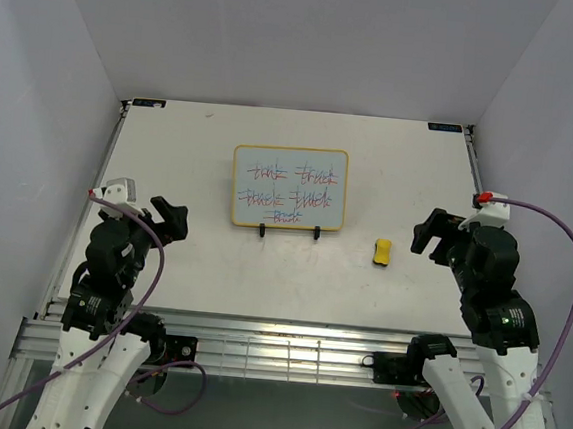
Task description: Erase the whiteboard
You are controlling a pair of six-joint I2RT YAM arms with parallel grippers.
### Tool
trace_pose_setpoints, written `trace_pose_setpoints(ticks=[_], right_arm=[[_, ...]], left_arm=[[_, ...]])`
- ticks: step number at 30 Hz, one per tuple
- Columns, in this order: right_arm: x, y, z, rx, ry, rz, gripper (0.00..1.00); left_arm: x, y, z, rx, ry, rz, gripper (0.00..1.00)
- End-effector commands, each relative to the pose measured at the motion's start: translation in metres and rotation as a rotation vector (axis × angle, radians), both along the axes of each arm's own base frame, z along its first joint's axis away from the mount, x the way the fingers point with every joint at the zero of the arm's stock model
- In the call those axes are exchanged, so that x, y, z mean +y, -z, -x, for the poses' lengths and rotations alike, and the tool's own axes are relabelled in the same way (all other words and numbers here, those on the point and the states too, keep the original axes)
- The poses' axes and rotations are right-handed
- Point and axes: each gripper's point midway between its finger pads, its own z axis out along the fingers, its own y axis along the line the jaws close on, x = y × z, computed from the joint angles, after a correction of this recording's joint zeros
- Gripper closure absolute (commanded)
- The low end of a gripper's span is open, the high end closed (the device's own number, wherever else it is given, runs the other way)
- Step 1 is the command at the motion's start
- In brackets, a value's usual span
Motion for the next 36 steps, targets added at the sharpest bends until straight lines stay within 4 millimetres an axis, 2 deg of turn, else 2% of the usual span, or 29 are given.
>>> trace_pose_setpoints(ticks=[1, 3, 5, 6, 7, 10, 11, 12, 13, 14, 15, 16, 17, 18, 19, 20, 21, 23, 24, 25, 26, 27, 29, 30, 31, 33, 34, 36], right_arm=[[0.002, -0.014, -0.007, -0.062, -0.002, -0.013, 0.10], [0.007, -0.010, -0.008, -0.068, -0.028, -0.020, 0.10], [0.013, -0.018, -0.008, -0.129, -0.061, -0.043, 0.10], [0.019, -0.015, -0.008, -0.140, -0.094, -0.058, 0.10], [0.022, -0.028, -0.006, -0.206, -0.113, -0.078, 0.10], [0.035, -0.035, 0.002, -0.272, -0.199, -0.095, 0.10], [0.041, -0.038, 0.004, -0.288, -0.237, -0.100, 0.10], [0.046, -0.038, 0.006, -0.290, -0.265, -0.104, 0.10], [0.047, -0.036, 0.006, -0.281, -0.276, -0.103, 0.10], [0.048, -0.032, 0.007, -0.261, -0.282, -0.093, 0.10], [0.049, -0.031, 0.007, -0.249, -0.288, -0.091, 0.10], [0.049, -0.033, 0.007, -0.241, -0.291, -0.087, 0.10], [0.049, -0.034, 0.008, -0.234, -0.291, -0.085, 0.10], [0.051, -0.032, 0.011, -0.210, -0.306, -0.089, 0.10], [0.053, -0.034, 0.014, -0.210, -0.321, -0.099, 0.10], [0.058, -0.038, 0.018, -0.214, -0.348, -0.110, 0.10], [0.068, -0.039, 0.024, -0.221, -0.412, -0.134, 0.10], [0.076, -0.042, 0.031, -0.241, -0.466, -0.148, 0.10], [0.080, -0.044, 0.035, -0.245, -0.496, -0.153, 0.10], [0.081, -0.042, 0.038, -0.233, -0.505, -0.146, 0.10], [0.080, -0.042, 0.042, -0.228, -0.512, -0.139, 0.10], [0.081, -0.048, 0.046, -0.235, -0.526, -0.133, 0.10], [0.080, -0.044, 0.054, -0.220, -0.544, -0.106, 0.10], [0.080, -0.042, 0.056, -0.217, -0.551, -0.098, 0.10], [0.078, -0.041, 0.060, -0.224, -0.547, -0.088, 0.10], [0.077, -0.038, 0.062, -0.222, -0.545, -0.091, 0.10], [0.077, -0.038, 0.064, -0.227, -0.550, -0.090, 0.10], [0.078, -0.037, 0.066, -0.221, -0.557, -0.091, 0.10]], left_arm=[[-0.006, -0.011, -0.003, -0.029, 0.041, -0.020, 0.02], [-0.008, -0.018, -0.009, -0.036, 0.046, -0.023, 0.02], [-0.012, -0.027, -0.013, -0.046, 0.053, 0.009, 0.02], [-0.016, -0.030, -0.019, -0.047, 0.068, 0.017, 0.02], [-0.025, -0.039, -0.020, -0.060, 0.109, 0.032, 0.02], [-0.039, -0.053, -0.036, -0.079, 0.171, 0.042, 0.02], [-0.053, -0.056, -0.039, -0.085, 0.247, 0.041, 0.02], [-0.059, -0.067, -0.047, -0.119, 0.274, 0.046, 0.02], [-0.069, -0.066, -0.065, -0.085, 0.305, 0.049, 0.02], [-0.083, -0.069, -0.073, -0.075, 0.380, 0.046, 0.02], [-0.088, -0.070, -0.084, -0.065, 0.407, 0.028, 0.02], [-0.092, -0.056, -0.107, -0.010, 0.421, -0.011, 0.02], [-0.089, -0.062, -0.119, -0.032, 0.410, -0.055, 0.02], [-0.064, -0.065, -0.139, -0.064, 0.326, -0.086, 0.02], [-0.053, -0.061, -0.150, -0.063, 0.329, -0.059, 0.02], [-0.011, -0.038, -0.170, -0.018, 0.276, 0.002, 0.02], [-0.026, -0.052, -0.170, -0.082, 0.439, 0.120, 0.02], [-0.030, -0.044, -0.174, -0.101, 0.590, 0.212, 0.02], [-0.033, -0.033, -0.184, -0.158, 0.666, 0.217, 0.02], [-0.047, -0.027, -0.173, -0.139, 0.789, 0.277, 0.02], [-0.050, -0.021, -0.173, -0.138, 0.835, 0.303, 0.02], [-0.050, -0.008, -0.185, -0.148, 0.873, 0.321, 0.02], [-0.061, 0.002, -0.180, -0.077, 0.963, 0.448, 0.02], [-0.064, 0.013, -0.187, -0.127, 1.009, 0.432, 0.02], [-0.074, 0.013, -0.181, -0.074, 1.054, 0.520, 0.02], [-0.080, 0.017, -0.184, -0.110, 1.111, 0.520, 0.02], [-0.081, 0.030, -0.199, -0.075, 1.107, 0.566, 0.02], [-0.089, 0.041, -0.205, -0.048, 1.116, 0.599, 0.02]])
